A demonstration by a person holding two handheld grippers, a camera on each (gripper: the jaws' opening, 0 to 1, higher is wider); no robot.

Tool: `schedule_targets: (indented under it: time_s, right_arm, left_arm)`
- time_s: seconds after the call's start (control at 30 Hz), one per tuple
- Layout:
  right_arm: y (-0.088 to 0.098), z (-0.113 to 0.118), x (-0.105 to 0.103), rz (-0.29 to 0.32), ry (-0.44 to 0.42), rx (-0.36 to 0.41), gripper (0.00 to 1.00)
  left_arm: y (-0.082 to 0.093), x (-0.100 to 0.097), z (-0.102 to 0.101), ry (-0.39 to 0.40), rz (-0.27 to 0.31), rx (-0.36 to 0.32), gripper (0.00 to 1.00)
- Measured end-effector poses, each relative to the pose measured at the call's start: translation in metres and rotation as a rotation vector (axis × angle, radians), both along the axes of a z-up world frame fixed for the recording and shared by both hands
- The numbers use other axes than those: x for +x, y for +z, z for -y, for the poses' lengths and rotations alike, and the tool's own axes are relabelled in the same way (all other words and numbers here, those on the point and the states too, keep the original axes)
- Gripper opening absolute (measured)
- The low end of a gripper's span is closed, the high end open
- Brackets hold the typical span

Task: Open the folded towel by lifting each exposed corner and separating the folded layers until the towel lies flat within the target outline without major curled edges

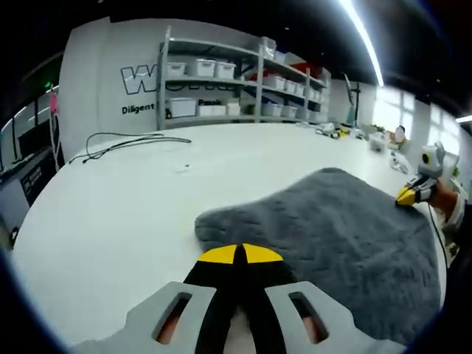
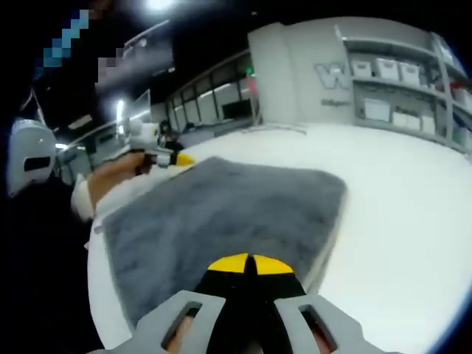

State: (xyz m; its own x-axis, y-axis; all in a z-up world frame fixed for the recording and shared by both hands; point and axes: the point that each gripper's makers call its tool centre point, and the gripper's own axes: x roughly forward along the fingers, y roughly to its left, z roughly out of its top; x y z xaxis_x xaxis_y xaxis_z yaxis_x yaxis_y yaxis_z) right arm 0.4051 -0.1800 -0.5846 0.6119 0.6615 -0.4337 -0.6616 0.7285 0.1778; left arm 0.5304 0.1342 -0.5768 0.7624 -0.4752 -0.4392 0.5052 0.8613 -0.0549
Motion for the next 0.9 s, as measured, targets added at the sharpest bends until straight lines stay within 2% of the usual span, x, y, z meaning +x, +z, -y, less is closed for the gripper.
schedule_targets:
  time_s: [0.13, 0.33, 0.6, 0.77, 0.9]
  right_arm:
    - [0.002, 0.002, -0.01, -0.008, -0.006, 0.026, 0.0]
    - [0.006, 0.005, -0.027, -0.007, -0.007, 0.052, 0.0]
    - [0.005, 0.007, -0.046, 0.003, 0.022, 0.045, 0.0]
    - [-0.001, 0.006, -0.054, -0.012, 0.049, 0.034, 0.0]
    - [-0.008, 0.007, -0.059, -0.033, 0.065, 0.009, 0.0]
  left_arm:
    - [-0.001, 0.002, -0.002, 0.006, -0.006, 0.001, 0.01]
    - [-0.005, 0.007, -0.003, -0.014, -0.012, 0.044, 0.01]
    - [-0.007, 0.014, 0.001, -0.033, -0.014, 0.046, 0.01]
    - [-0.006, 0.025, 0.004, -0.034, 0.001, 0.048, 0.01]
    - [-0.013, 0.03, 0.004, -0.04, -0.001, 0.09, 0.01]
